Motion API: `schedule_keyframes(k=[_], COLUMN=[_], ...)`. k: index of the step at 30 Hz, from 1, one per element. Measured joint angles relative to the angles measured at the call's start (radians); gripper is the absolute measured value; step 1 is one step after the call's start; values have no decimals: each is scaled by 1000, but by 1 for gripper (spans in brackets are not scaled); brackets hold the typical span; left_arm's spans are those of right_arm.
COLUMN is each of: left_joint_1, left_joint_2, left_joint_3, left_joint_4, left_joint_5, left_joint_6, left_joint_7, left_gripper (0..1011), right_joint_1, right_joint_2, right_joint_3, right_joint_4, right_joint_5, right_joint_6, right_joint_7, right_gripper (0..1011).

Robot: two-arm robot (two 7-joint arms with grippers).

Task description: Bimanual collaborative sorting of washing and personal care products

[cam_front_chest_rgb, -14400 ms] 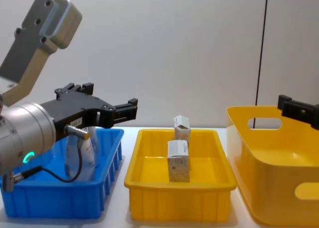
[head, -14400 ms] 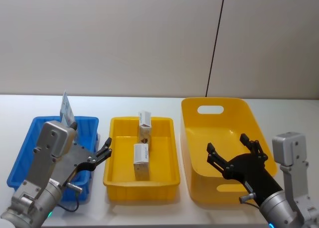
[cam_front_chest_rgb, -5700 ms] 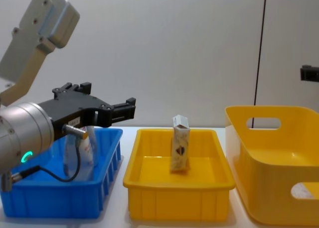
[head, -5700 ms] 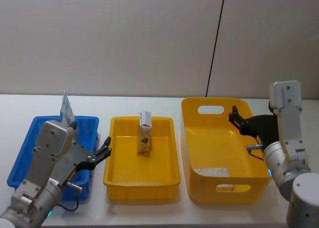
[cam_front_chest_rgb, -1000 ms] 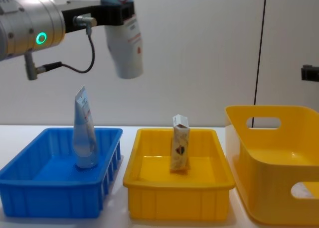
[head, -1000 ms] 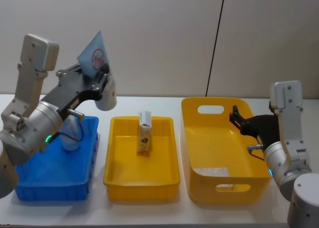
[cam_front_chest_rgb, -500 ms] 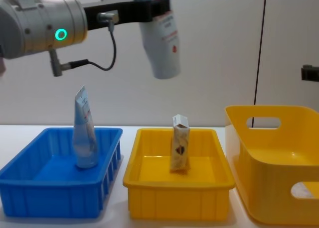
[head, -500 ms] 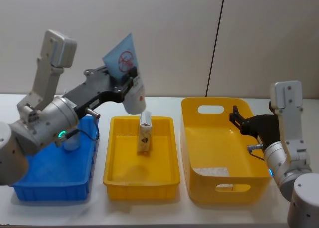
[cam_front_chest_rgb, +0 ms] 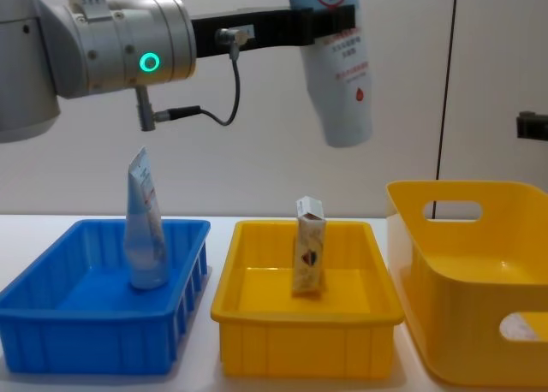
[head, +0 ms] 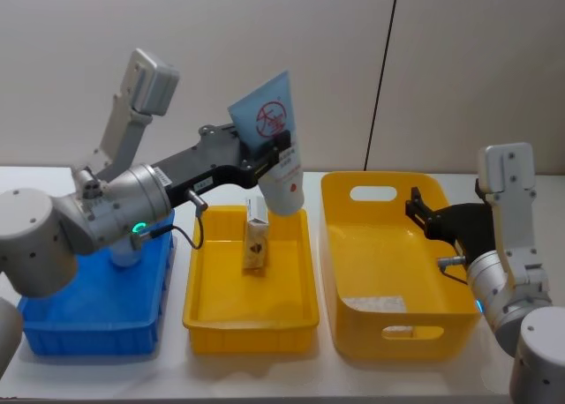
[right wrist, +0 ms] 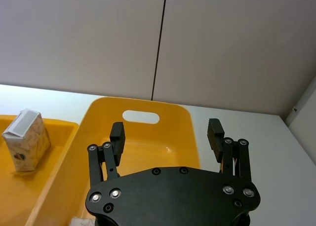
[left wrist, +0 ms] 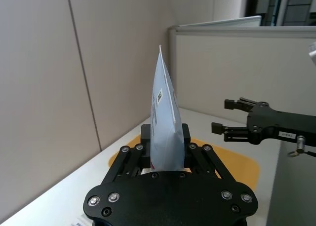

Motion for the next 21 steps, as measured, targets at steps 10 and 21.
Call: schedule_keyframes(k=[10, 21], left_joint_1=[-52, -74], left_joint_2=[-16, -23], left_joint_3=[31, 44], left_joint_4=[73, 104], left_joint_5=[-17, -24], left_joint_6=[-11, -15], left_joint_7=[-71, -101], left_gripper=[287, 287], right_joint_1=[-3, -11], right_joint_2=[26, 76], right_joint_3=[-15, -42], right_joint_4=[-15, -51], right_joint_5=[6, 20], right_joint_6=[-6, -13], right_joint_7=[60, 170], right_gripper=[1002, 1002])
